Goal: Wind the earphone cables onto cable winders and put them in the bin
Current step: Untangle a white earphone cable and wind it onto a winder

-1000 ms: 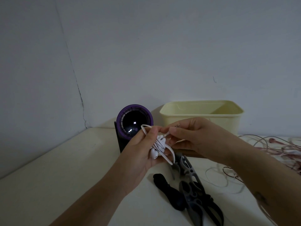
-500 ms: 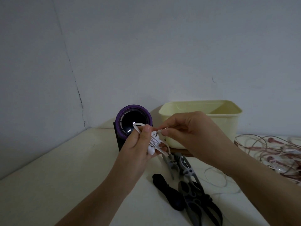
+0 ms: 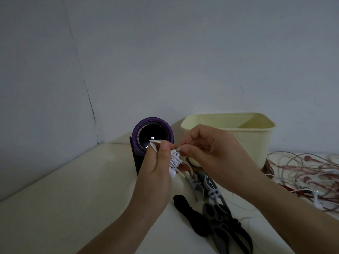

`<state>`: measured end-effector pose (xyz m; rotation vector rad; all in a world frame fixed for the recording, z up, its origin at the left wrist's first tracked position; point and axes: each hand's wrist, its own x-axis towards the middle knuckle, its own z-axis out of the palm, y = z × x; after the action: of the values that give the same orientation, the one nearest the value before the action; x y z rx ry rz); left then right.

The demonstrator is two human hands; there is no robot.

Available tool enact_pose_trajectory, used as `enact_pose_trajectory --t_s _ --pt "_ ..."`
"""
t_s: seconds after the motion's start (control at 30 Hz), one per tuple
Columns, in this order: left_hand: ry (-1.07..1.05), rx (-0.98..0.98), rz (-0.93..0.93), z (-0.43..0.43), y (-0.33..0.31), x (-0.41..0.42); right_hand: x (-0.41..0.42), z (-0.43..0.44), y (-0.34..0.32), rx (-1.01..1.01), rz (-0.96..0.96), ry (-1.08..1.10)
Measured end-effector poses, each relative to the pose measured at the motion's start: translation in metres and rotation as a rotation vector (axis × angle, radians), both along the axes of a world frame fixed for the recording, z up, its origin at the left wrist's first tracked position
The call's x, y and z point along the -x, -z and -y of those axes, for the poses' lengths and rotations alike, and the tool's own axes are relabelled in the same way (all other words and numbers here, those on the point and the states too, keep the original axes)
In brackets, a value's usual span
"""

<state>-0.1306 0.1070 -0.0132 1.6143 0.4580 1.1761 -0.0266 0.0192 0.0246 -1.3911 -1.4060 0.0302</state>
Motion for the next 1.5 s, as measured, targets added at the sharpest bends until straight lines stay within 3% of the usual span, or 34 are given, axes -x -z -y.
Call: enact_pose_trajectory --t_s 0.37,0.6,0.73,0.93,1.1,1.23,1.33,1.5 --pt "-0.004 -0.039 0.032 0.006 -0.004 0.004 0.01 0.004 -0.003 -0.119 0.261 0.057" --pt "-0.01 -0.126 -0.06 -0.009 -0.012 0.004 0.006 -0.003 0.003 -0.088 -0.093 -0.015" --pt "0.025 -0.18 -0.118 -0.013 -0.018 0.009 0.009 -0.007 0.01 -0.142 -0.105 0.017" --pt "0.2 -0.122 -0.032 -0.024 -0.014 0.007 0.006 -0.005 0.009 -0.224 -0.097 0.055" --pt "0.118 -0.209 -0.008 -0.023 -0.014 0.012 0.003 0.0 0.002 -0.189 -0.115 0.036" --pt "0.001 -0.406 -0.004 -0.018 -0.021 0.015 0.001 0.001 -0.002 -0.192 -0.102 0.001" --pt "-0.046 -0.444 0.028 -0.014 -0.021 0.016 0.0 0.003 -0.004 -0.216 -0.047 -0.027" --pt "-0.083 -0.464 0.076 -0.012 -0.02 0.016 -0.008 0.008 -0.008 -0.254 0.217 -0.029"
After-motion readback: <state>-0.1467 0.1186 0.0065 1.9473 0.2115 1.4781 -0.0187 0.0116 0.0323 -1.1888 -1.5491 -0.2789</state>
